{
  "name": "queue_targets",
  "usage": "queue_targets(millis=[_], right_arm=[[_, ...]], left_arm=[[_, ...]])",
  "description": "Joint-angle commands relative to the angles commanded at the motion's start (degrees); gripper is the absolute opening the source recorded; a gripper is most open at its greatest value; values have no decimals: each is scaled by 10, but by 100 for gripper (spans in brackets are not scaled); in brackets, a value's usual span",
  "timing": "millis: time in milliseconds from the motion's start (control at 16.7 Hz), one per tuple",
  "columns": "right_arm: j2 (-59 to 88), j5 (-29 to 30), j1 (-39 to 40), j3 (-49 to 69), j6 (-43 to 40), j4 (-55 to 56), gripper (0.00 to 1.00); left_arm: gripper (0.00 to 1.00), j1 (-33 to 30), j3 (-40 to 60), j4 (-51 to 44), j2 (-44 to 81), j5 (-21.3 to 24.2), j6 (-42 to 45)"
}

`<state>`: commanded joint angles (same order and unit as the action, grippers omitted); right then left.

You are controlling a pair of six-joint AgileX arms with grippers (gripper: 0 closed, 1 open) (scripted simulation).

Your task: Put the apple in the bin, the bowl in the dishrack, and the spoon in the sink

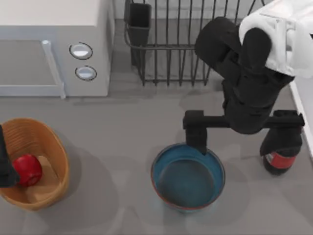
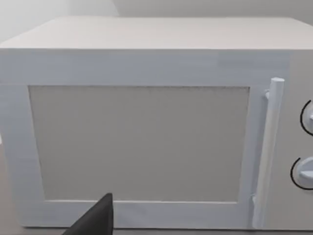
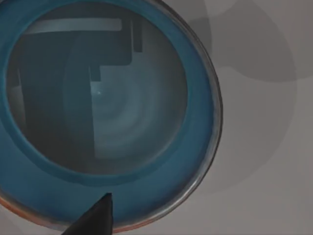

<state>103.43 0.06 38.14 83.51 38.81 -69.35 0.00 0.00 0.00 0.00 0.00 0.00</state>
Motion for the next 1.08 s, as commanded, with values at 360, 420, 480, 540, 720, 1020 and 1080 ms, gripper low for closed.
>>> queue_targets(millis=[360, 420, 480, 540, 720, 1020, 1080], right_arm=[[6, 0, -3, 3, 1, -4, 100], [7, 0, -2, 2, 2, -3, 100], [11, 0, 2, -4, 5, 5, 100], [17, 0, 8, -14, 9, 19, 100], [40, 0, 22, -60, 23, 90, 100], [70, 0, 12, -130, 14, 190, 100], [71, 0, 8, -139, 9, 202, 100]], left_arm=[[100, 0, 0, 0, 0, 0, 0], [100, 0, 0, 0, 0, 0, 0], [100, 0, 0, 0, 0, 0, 0], [100, 0, 0, 0, 0, 0, 0], [100, 0, 0, 0, 0, 0, 0], [100, 0, 0, 0, 0, 0, 0], [100, 0, 0, 0, 0, 0, 0]])
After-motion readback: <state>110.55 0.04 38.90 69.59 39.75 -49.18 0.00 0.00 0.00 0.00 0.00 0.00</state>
